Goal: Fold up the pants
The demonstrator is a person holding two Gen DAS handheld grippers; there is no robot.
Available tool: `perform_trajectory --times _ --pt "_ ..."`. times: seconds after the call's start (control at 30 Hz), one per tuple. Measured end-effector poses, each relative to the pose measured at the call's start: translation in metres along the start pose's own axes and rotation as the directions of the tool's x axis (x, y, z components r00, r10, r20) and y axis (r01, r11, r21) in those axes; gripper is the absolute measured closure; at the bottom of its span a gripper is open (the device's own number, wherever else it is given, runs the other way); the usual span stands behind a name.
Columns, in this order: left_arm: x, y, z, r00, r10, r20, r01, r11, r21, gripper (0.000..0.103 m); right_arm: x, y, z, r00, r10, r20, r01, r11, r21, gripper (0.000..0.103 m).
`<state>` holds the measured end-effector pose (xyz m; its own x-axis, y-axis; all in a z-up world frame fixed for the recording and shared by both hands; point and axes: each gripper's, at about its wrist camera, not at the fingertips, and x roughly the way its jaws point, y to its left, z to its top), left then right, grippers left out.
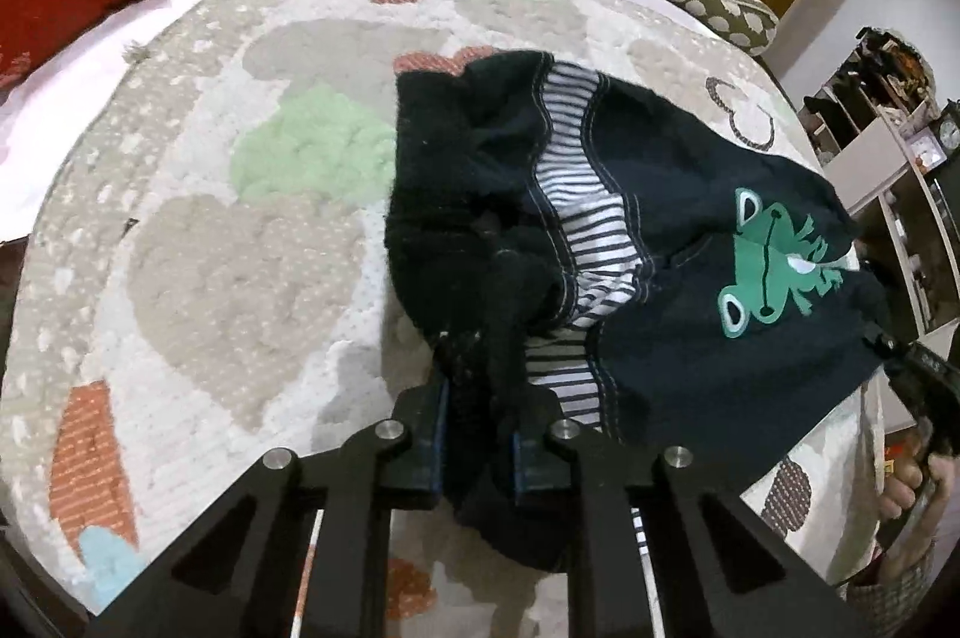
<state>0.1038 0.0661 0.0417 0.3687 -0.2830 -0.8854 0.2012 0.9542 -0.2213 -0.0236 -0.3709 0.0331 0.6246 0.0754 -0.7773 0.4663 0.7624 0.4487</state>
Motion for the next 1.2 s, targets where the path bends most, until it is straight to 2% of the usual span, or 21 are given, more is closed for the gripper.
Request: perform_trajectory --times 0.13,0.2,0.27,0.33,0.4,0.47,0.53,0.6,0.67,0.7,0.73,0.83,0.93,1.07,1.1,1.2 --pt "0.001 0.003 -0.005 1.000 0.027 -0.010 -0.027 1.000 -0.002 0.087 -0.022 -0.004 -0.018 0.998 0.069 0.005 -0.069 0.997 0.034 0.092" --pt "0.008 0.004 -0.007 0.998 0.042 -0.037 -0.043 0.999 -0.014 0.077 -0.026 -0.006 -0.026 0.998 0.060 0.002 -0.060 0.998 0.031 0.091" --pt "0.009 0.010 -0.010 0.999 0.023 -0.047 -0.025 0.999 -0.045 0.065 -0.023 -0.011 -0.031 1.000 0.015 -0.002 -0.014 0.999 0.041 0.091" --pt "0.002 0.017 -0.012 0.999 -0.034 -0.031 0.032 0.997 -0.071 0.061 -0.018 -0.019 -0.028 1.000 -0.002 -0.012 0.003 0.998 0.065 0.091" --pt "-0.008 0.025 -0.011 0.996 -0.093 -0.003 0.092 0.991 -0.099 0.054 -0.018 -0.024 -0.027 1.000 -0.017 -0.004 0.017 0.998 0.059 0.091" --pt "-0.015 0.035 -0.003 0.996 -0.084 0.040 0.088 0.987 -0.131 0.040 -0.019 -0.022 -0.026 0.999 -0.044 0.011 0.044 0.998 0.035 0.090" --pt "-0.014 0.040 0.009 0.995 -0.081 0.061 0.089 0.984 -0.156 0.037 -0.019 -0.022 -0.026 0.998 -0.060 0.026 0.059 0.998 0.029 0.079" --pt "-0.008 0.043 0.021 0.994 -0.089 0.063 0.099 0.979 -0.176 0.036 -0.020 -0.025 -0.030 0.998 -0.054 0.031 0.053 0.998 0.036 0.074" --pt "-0.004 0.044 0.030 0.997 -0.046 0.055 0.056 0.976 -0.213 0.036 -0.021 -0.028 -0.033 0.998 -0.043 0.041 0.041 0.998 0.045 0.072" --pt "-0.006 0.043 0.032 0.996 -0.049 0.069 0.062 0.975 -0.211 0.036 -0.023 -0.029 -0.035 0.998 -0.042 0.049 0.039 0.998 0.049 0.072" --pt "-0.011 0.039 0.034 0.994 -0.053 0.092 0.070 0.979 -0.193 0.036 -0.025 -0.030 -0.036 0.997 -0.046 0.055 0.043 0.998 0.049 0.071" --pt "-0.024 0.025 0.039 0.991 -0.009 0.134 0.024 0.993 -0.112 0.034 -0.041 -0.028 -0.033 0.990 -0.098 0.104 0.098 0.995 0.012 0.062" --pt "-0.031 0.007 0.039 0.991 -0.003 0.136 0.007 1.000 -0.029 0.031 -0.058 -0.020 -0.022 0.975 -0.151 0.165 0.162 0.985 -0.060 0.062" --pt "-0.035 -0.026 0.026 0.987 0.017 0.157 -0.028 0.997 0.069 0.029 -0.072 -0.003 -0.016 0.973 -0.114 0.199 0.137 0.985 -0.107 0.055" --pt "-0.035 -0.037 0.020 0.985 0.036 0.168 -0.051 0.995 0.088 0.029 -0.071 0.002 -0.016 0.974 -0.107 0.200 0.132 0.984 -0.117 0.052" --pt "-0.039 -0.061 0.001 0.972 0.093 0.214 -0.122 0.985 0.125 0.028 -0.066 0.026 -0.033 0.980 -0.076 0.186 0.110 0.978 -0.179 0.050"
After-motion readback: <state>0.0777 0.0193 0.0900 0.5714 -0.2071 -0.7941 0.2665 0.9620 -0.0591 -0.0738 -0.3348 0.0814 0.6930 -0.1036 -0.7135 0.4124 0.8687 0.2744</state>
